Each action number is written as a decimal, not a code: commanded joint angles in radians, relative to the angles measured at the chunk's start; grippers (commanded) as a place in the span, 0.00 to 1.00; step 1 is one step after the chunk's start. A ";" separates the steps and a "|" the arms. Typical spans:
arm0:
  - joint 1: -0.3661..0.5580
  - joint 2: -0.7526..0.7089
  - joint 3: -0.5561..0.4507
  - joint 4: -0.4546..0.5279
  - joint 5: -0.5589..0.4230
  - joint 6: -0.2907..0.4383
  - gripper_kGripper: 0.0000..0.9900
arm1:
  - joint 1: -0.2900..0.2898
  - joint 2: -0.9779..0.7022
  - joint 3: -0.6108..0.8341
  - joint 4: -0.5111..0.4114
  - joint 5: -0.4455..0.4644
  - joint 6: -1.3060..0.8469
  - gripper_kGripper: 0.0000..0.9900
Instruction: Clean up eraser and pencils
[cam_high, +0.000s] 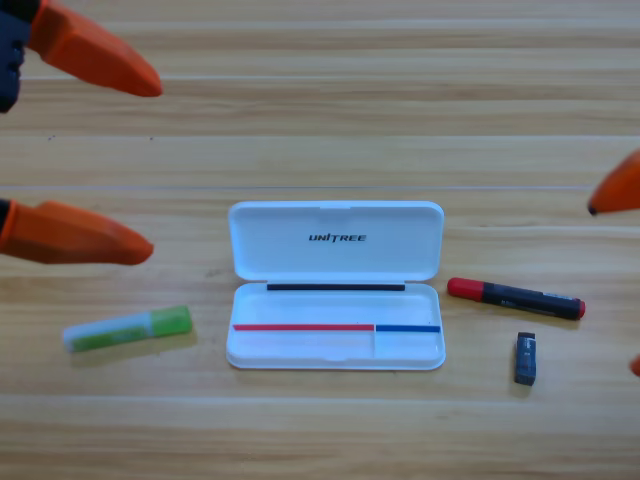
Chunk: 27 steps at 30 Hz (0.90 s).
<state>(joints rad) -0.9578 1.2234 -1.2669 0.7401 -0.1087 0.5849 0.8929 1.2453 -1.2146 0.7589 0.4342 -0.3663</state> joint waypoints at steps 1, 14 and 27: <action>-0.022 0.031 -0.022 0.035 0.043 -0.004 0.96 | 0.005 0.111 -0.095 0.177 -0.055 0.081 1.00; 0.131 0.173 -0.100 0.203 0.305 0.029 0.96 | -0.106 0.516 -0.118 0.217 -0.385 0.681 1.00; 0.317 0.308 0.109 0.044 0.305 0.156 0.99 | -0.107 0.674 -0.079 0.123 -0.512 0.799 1.00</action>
<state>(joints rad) -0.6883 1.4910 -1.2445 0.8442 0.1901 0.7142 0.8052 1.8421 -1.3373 0.9484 -0.0876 0.3857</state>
